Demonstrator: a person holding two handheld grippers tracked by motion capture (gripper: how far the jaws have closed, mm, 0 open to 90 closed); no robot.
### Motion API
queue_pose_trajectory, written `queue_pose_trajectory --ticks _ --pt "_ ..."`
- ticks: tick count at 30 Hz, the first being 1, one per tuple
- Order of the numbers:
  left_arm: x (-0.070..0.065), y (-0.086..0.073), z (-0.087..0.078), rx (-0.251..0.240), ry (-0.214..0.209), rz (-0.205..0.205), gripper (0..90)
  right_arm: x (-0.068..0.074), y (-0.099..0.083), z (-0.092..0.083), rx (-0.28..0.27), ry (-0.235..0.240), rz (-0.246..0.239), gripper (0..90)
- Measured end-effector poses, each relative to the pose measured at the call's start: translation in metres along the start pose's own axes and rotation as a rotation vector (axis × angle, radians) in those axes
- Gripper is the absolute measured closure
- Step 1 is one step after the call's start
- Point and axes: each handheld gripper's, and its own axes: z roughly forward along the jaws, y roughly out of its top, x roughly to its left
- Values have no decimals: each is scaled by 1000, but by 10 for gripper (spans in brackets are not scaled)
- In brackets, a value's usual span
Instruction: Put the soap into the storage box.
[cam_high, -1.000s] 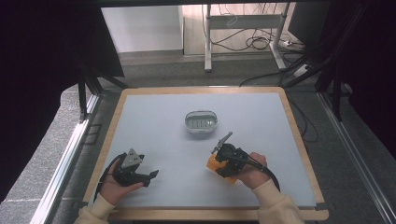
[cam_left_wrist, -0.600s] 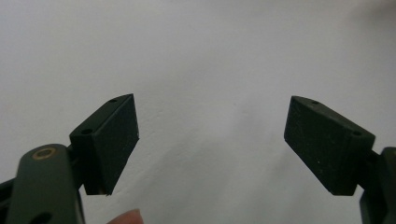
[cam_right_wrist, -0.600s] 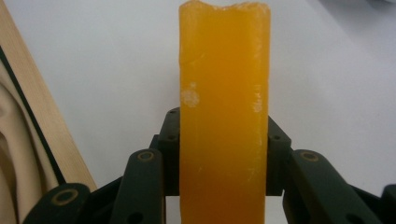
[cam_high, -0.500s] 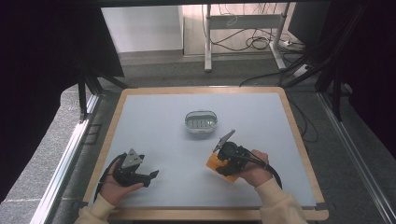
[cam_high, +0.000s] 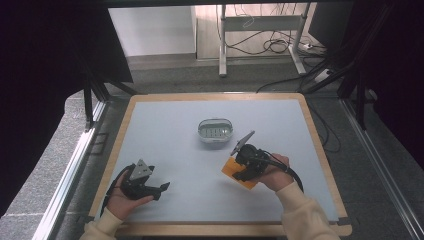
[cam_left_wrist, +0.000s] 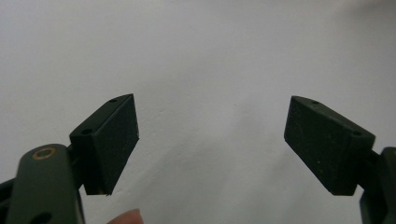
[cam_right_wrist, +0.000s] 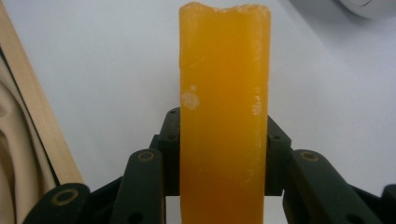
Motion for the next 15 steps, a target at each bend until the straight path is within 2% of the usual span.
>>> queue_pose_trajectory --ticks 2,4,15 --pt "0 0 0 0 0 -1 181 -3 1 -2 -19 36 1 614" --pt "0 0 1 -3 -1 -5 180 -6 2 -4 -35 53 2 614" --pt "0 0 2 3 -2 -11 180 -15 11 -11 -29 24 -8 614"
